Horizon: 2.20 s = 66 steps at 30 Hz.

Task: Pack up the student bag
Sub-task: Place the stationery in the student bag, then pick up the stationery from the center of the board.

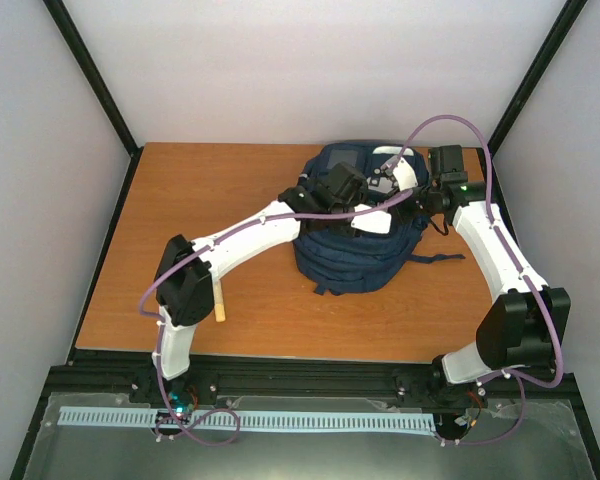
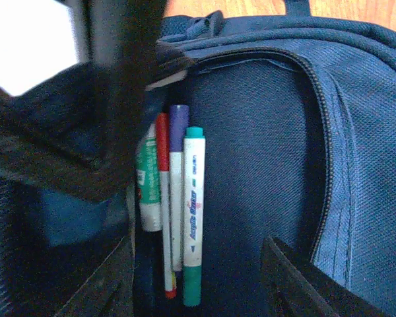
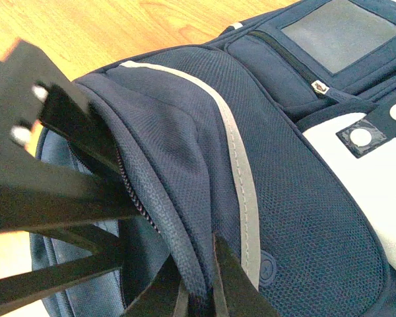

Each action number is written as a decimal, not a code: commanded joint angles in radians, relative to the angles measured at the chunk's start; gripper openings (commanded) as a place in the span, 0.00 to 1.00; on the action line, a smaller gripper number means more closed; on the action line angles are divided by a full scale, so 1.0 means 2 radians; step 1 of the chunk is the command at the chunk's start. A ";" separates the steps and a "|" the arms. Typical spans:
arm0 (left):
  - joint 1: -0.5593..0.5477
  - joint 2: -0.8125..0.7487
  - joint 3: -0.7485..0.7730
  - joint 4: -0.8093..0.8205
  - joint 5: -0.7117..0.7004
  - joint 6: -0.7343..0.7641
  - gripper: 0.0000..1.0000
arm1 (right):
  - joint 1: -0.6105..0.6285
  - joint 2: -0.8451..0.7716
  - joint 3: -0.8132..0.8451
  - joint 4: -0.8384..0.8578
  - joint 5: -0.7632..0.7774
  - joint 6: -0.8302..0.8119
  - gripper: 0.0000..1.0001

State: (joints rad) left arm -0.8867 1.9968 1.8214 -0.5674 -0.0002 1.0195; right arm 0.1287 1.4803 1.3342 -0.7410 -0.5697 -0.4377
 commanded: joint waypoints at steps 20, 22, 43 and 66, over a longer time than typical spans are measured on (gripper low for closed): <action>0.069 -0.270 -0.224 -0.157 -0.061 -0.345 0.58 | -0.001 -0.029 -0.010 0.042 -0.037 0.011 0.03; 0.100 -0.263 -0.230 -0.183 -0.063 -0.396 0.58 | -0.001 -0.033 -0.015 0.039 -0.037 0.008 0.03; 0.364 -0.183 -0.371 -0.211 0.022 -0.658 0.71 | -0.001 -0.041 -0.031 0.036 -0.030 0.000 0.03; 0.365 -0.108 -0.375 -0.218 0.075 -0.667 0.42 | -0.001 -0.027 -0.027 0.036 -0.040 0.003 0.03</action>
State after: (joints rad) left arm -0.1574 1.7599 1.0676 -0.9962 0.1101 -0.3164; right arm 0.1284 1.4517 1.2682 -0.7063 -0.5632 -0.4442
